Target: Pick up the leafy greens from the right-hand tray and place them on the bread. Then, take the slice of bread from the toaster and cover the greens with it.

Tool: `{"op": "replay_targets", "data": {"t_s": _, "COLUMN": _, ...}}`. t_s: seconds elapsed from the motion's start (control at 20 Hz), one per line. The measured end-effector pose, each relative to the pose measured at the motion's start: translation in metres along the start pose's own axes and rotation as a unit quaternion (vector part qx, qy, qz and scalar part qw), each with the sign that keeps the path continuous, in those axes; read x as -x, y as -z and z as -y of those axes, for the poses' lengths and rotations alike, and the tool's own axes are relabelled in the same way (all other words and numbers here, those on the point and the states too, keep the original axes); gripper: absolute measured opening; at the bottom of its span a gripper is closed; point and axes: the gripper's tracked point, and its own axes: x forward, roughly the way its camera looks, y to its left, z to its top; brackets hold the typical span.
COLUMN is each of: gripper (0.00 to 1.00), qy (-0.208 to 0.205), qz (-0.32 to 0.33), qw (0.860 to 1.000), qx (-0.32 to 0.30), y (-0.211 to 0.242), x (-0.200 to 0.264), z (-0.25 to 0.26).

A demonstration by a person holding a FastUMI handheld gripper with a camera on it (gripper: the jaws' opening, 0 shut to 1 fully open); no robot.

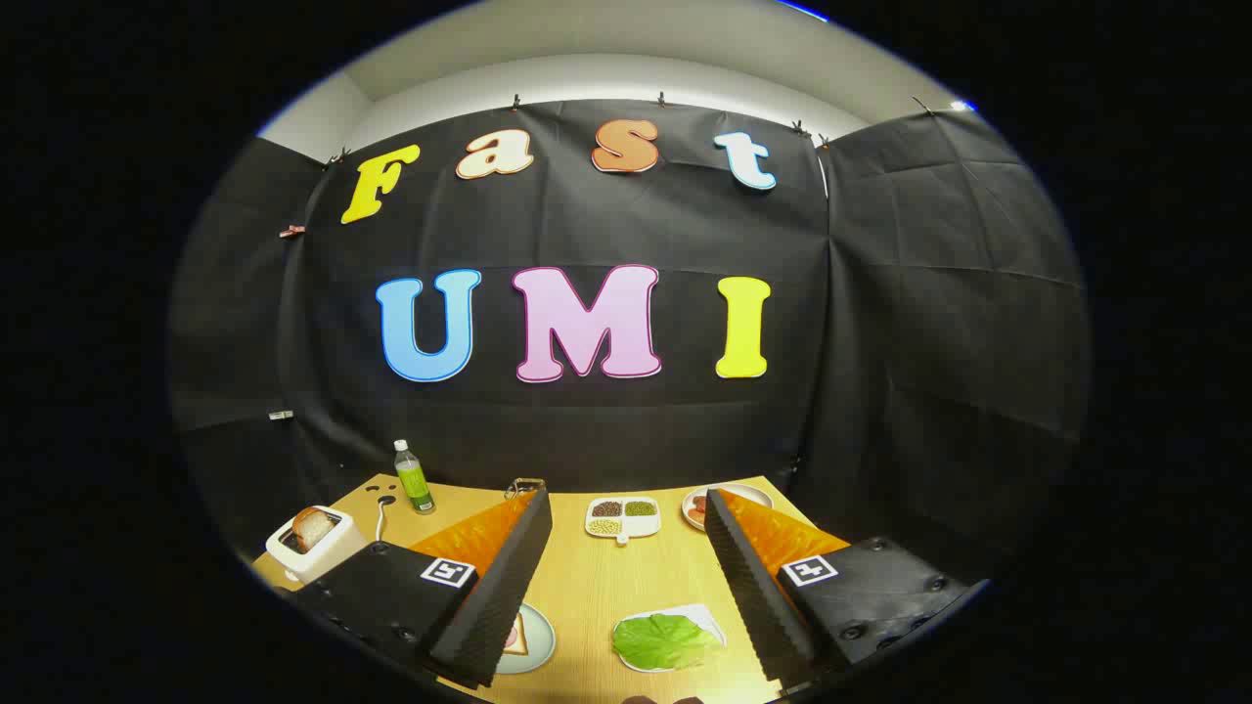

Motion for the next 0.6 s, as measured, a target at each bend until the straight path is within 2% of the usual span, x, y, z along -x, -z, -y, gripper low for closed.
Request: {"op": "replay_targets", "data": {"t_s": 0.6, "gripper": 0.98, "qy": -0.008, "qz": -0.011, "qw": 1.0, "qx": 0.0, "y": 0.0066, "x": -0.0001, "z": -0.0034}}
